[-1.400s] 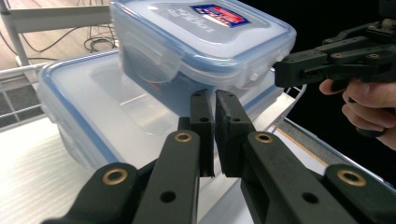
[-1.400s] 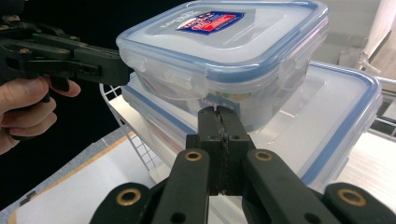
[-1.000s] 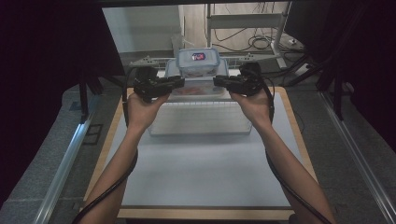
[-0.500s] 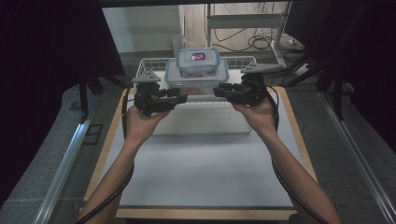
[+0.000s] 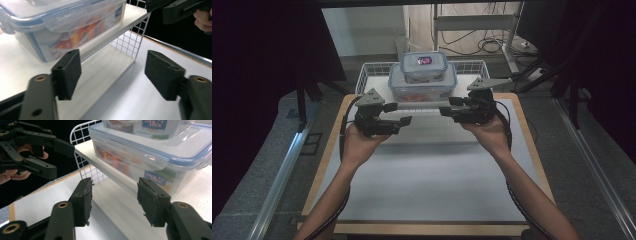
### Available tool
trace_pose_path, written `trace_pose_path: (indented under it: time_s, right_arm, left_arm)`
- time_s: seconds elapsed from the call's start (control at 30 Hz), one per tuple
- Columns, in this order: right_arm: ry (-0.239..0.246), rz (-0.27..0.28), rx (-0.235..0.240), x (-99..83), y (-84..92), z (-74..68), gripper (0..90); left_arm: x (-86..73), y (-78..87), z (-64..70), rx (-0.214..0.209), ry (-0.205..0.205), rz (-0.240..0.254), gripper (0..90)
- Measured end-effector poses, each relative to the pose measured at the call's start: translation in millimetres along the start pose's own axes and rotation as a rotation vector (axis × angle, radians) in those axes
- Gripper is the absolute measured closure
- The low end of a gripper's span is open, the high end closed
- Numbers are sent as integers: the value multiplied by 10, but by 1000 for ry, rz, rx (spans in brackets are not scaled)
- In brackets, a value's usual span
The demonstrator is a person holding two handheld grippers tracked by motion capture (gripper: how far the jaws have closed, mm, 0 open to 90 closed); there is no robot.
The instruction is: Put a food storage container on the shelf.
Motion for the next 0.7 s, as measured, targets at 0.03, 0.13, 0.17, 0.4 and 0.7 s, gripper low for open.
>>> trace_pose_path:
  time_s: [0.03, 0.13, 0.17, 0.4, 0.7]
  right_arm:
    - [3, -3, -1, -5, 3, -7, 434]
    - [13, -10, -5, -24, 13, -36, 397]
    - [13, -12, -6, -29, 19, -47, 383]
    - [46, -28, -10, -81, 36, -123, 312]
    - [30, -19, -2, -168, 87, -155, 229]
  left_arm:
    - [-14, 4, 6, 4, -4, -3, 267]
    - [-58, 14, 27, 10, -11, -4, 224]
    - [-69, 16, 30, 9, -11, -4, 216]
    - [-172, 42, 63, 17, -10, -5, 143]
    - [-301, 110, 56, 30, 16, -6, 83]
Point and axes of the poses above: each handheld gripper's, and its own axes: y roughly backward along the jaws, x roughly out of its top, z roughly to its right, the point moved 1 cm from there along -y, roughly forward along the jaws, and after that the axes turned 15 degrees about y, right-handed, at the moved point
